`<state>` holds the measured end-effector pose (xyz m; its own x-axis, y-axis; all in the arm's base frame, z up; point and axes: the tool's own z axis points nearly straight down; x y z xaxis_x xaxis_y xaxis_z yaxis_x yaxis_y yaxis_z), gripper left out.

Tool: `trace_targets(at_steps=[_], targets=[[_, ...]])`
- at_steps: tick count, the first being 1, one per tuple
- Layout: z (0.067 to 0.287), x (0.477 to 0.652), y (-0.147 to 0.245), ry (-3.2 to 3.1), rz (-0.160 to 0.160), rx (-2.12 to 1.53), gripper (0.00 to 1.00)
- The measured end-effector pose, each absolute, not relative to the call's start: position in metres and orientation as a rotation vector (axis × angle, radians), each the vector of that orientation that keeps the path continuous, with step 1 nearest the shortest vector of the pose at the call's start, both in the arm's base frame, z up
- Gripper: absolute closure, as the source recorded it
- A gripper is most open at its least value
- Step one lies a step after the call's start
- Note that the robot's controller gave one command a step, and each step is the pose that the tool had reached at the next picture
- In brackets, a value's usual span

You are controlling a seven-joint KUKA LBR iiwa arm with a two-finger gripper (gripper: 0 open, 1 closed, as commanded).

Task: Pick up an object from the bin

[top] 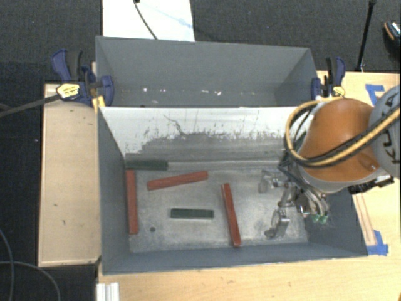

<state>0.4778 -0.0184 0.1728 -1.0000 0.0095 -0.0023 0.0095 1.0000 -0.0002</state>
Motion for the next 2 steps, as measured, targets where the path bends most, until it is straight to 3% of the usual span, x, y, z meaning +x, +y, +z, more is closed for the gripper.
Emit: trace_targets(at_steps=[1,2], targets=[[0.11,0.525,0.05,3.129,0.004,-0.238,0.0],[0.069,0.507,0.089,3.143,0.003,-0.109,0.0]])
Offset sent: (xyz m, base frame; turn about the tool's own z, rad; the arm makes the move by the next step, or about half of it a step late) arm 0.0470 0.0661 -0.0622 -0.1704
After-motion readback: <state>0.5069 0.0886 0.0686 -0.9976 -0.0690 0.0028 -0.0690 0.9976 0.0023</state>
